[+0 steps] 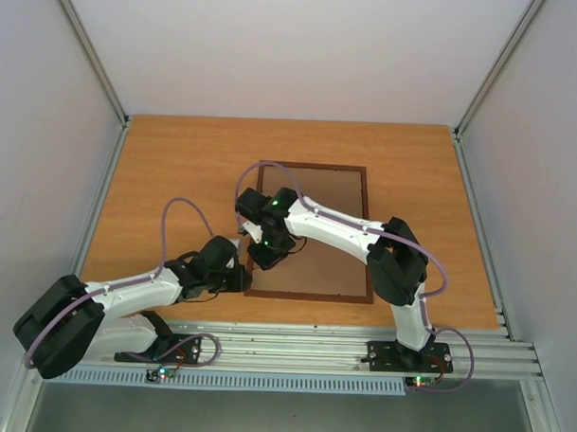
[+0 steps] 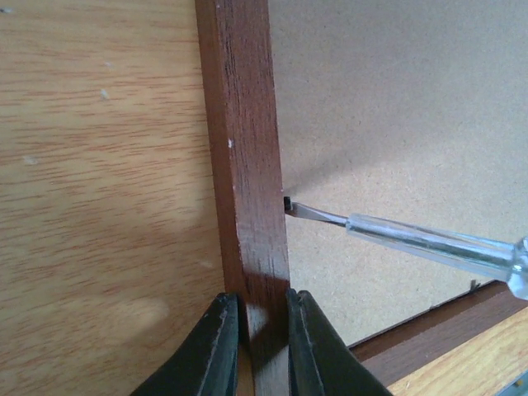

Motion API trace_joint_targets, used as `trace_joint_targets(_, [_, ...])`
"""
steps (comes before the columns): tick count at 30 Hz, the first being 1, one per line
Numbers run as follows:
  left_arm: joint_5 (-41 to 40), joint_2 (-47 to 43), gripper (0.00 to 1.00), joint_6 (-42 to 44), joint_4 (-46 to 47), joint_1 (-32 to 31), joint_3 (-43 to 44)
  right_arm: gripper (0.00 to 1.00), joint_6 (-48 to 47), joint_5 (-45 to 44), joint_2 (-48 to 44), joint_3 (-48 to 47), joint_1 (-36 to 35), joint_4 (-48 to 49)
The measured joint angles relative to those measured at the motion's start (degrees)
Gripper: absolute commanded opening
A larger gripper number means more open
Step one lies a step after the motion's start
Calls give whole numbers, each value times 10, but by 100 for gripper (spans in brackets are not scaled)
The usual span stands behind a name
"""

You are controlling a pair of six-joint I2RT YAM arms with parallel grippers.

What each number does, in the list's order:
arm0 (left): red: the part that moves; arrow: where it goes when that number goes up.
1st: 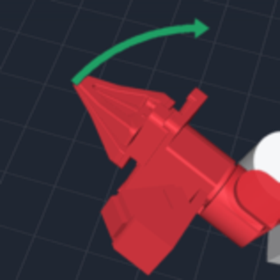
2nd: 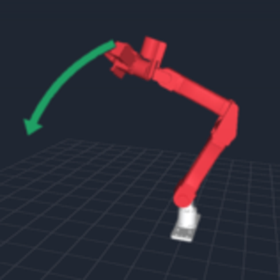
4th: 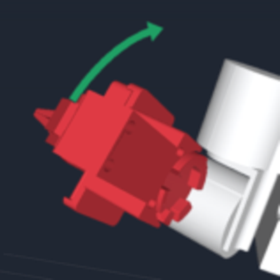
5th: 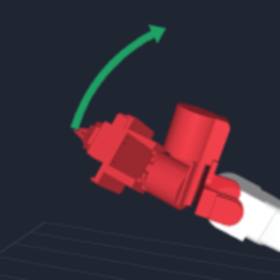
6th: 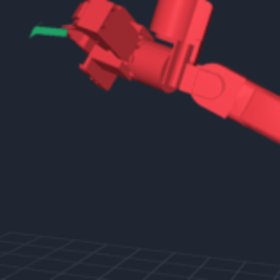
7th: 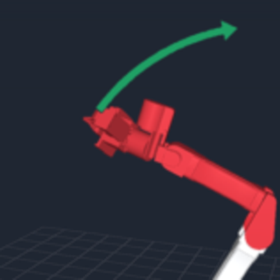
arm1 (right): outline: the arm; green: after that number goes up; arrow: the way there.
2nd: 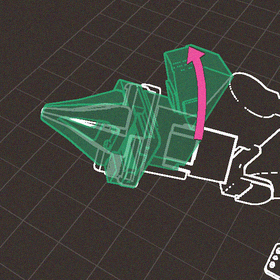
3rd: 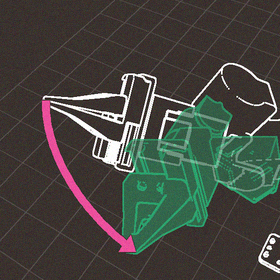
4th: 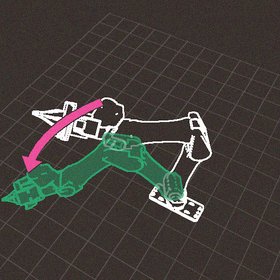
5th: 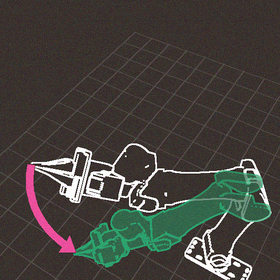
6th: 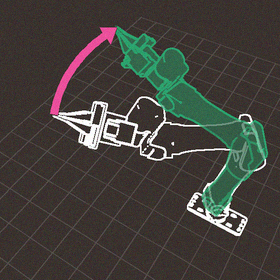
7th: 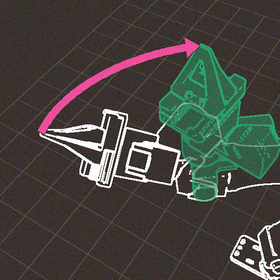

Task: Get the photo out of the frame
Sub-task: Release the photo frame item from the photo frame.

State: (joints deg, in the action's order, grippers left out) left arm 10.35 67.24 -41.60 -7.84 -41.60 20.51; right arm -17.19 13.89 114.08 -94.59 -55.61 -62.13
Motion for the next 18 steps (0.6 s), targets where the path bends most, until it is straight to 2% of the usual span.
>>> trace_joint_targets(10, [-16,2,8,-19,7,-24,0,1,-1,-50,42,-85,-26,-76])
trace_joint_targets(18, [-15,-3,8,-30,19,-27,-9,1,-4,-54,48,-126,-32,-85])
